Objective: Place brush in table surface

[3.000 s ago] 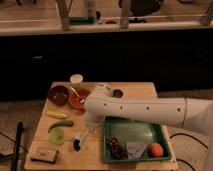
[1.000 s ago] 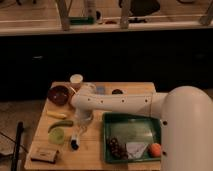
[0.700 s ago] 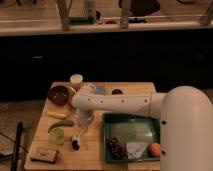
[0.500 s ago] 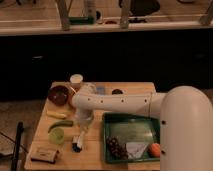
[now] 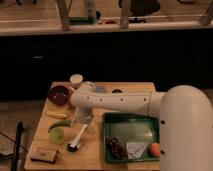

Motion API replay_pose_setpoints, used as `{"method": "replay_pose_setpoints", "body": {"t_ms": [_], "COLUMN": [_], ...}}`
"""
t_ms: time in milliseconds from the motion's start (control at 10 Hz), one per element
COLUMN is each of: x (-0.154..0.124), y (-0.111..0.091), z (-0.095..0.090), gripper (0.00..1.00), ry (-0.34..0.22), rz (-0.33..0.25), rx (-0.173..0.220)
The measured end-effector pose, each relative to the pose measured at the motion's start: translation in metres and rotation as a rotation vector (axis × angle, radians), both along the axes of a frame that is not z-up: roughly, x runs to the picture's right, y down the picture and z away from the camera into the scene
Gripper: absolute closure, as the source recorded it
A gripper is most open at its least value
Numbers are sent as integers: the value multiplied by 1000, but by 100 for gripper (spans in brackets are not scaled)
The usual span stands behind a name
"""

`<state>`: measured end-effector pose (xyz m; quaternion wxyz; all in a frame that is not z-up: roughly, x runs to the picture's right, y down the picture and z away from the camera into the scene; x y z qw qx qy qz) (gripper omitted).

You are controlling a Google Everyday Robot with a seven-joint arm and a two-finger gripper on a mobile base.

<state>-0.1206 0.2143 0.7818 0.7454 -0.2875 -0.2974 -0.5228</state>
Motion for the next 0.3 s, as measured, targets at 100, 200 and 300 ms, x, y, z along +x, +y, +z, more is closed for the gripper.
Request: {"method": "replay_pose_setpoints", "body": {"t_ms": [100,200,300], "x": [-1,-3,-4], "y": [-3,-6,-10], "z": [-1,-1,-1], "gripper": [20,20,20], "ry": [0,0,0], "rz": [-1,-2,-2], "rx": [-2,-5,-9]}}
